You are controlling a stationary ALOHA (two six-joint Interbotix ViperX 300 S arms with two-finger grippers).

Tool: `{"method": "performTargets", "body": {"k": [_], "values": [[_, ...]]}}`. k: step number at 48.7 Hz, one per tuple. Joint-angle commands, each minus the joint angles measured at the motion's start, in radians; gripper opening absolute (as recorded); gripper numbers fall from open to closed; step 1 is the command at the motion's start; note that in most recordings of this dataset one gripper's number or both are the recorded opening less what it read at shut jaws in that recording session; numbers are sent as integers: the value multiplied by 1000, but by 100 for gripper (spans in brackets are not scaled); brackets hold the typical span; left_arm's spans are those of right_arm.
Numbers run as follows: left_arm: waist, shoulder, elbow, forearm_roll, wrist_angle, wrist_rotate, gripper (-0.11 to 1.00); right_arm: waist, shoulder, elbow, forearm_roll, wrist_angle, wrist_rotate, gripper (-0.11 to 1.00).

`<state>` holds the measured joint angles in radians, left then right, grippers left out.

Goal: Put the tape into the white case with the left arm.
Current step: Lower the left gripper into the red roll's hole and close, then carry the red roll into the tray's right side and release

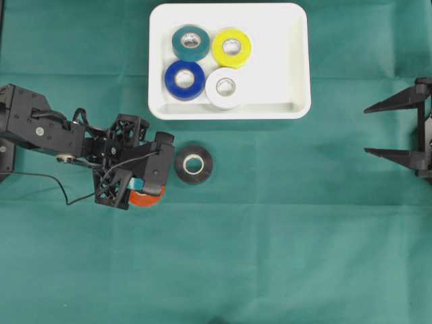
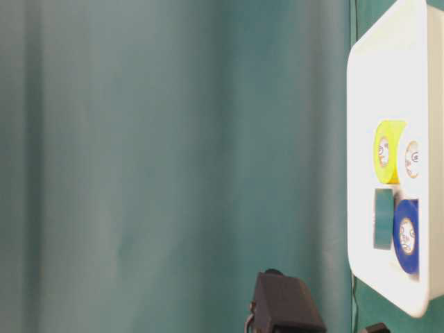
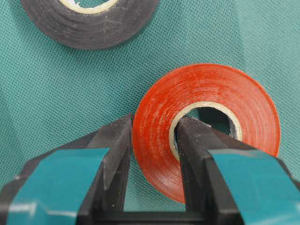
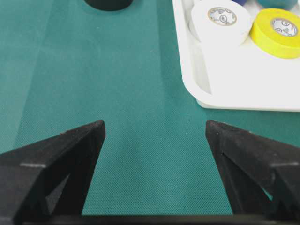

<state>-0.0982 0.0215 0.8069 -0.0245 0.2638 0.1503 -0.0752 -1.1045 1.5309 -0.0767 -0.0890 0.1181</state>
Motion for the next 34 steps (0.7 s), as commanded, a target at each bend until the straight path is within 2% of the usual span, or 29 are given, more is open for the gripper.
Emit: {"method": "performTargets", "body": {"k": [1, 34], "values": [[3, -17, -20, 2, -2, -2, 25, -2, 6, -11, -2, -6, 0, 62], [-43, -218, -66, -2, 178, -5, 25, -2, 6, -9, -2, -6, 0, 62]]}}
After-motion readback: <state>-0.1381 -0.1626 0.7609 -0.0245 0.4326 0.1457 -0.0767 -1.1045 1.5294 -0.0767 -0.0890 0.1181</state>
